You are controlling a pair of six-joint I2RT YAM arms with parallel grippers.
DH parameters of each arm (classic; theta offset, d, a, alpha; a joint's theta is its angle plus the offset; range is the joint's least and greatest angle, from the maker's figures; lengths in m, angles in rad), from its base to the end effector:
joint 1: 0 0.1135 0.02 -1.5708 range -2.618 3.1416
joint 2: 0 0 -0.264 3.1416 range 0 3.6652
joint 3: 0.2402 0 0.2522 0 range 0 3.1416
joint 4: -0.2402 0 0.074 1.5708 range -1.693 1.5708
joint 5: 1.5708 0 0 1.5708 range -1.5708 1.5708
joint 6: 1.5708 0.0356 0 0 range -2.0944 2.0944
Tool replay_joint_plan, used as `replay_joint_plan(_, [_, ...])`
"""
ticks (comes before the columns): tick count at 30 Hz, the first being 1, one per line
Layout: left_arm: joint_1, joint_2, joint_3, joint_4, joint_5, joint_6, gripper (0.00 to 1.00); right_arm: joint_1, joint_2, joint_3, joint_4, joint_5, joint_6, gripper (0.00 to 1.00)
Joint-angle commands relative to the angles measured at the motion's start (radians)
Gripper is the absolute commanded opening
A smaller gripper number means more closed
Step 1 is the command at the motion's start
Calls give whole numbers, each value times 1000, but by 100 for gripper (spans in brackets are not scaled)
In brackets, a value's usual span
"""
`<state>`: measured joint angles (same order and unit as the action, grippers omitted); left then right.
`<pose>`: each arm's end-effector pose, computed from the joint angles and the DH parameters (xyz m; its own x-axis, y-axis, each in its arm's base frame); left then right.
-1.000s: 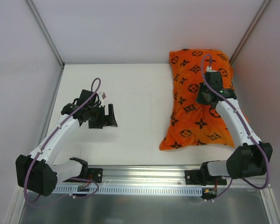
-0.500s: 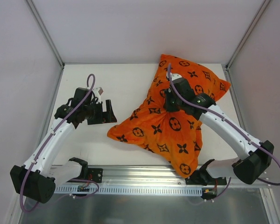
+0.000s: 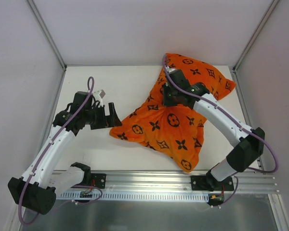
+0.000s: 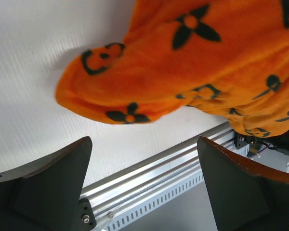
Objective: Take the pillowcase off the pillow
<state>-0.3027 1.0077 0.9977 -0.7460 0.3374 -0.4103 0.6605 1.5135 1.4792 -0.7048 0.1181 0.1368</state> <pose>0.1902 -0.0717 0.3205 -0.8044 -0.1431 -0.5766 0.2076 0.8417 -0.4985 0.2652 0.2007 0.3550 -0.6007 -0.2952 -0.7430 -0.4629 0.8862 0.0222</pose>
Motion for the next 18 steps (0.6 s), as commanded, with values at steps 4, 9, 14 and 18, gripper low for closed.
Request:
replay_joint_plan(4, [-12,-60,41,-1,28,-42,92,83,319,535,-86,-239,-57,48])
replay_joint_plan(9, [-19,-52,47,-16,-8,-41,90,91,329,689,-196,-51,-120,99])
replay_joint_plan(14, [-119,9,50,-18,-72,-99,90,-111,-29,197,48,-37,-40,96])
replay_joint_plan(18, [-254,60,88,-3,-136,-143,94,-324,-124,-8,68,-74,12,96])
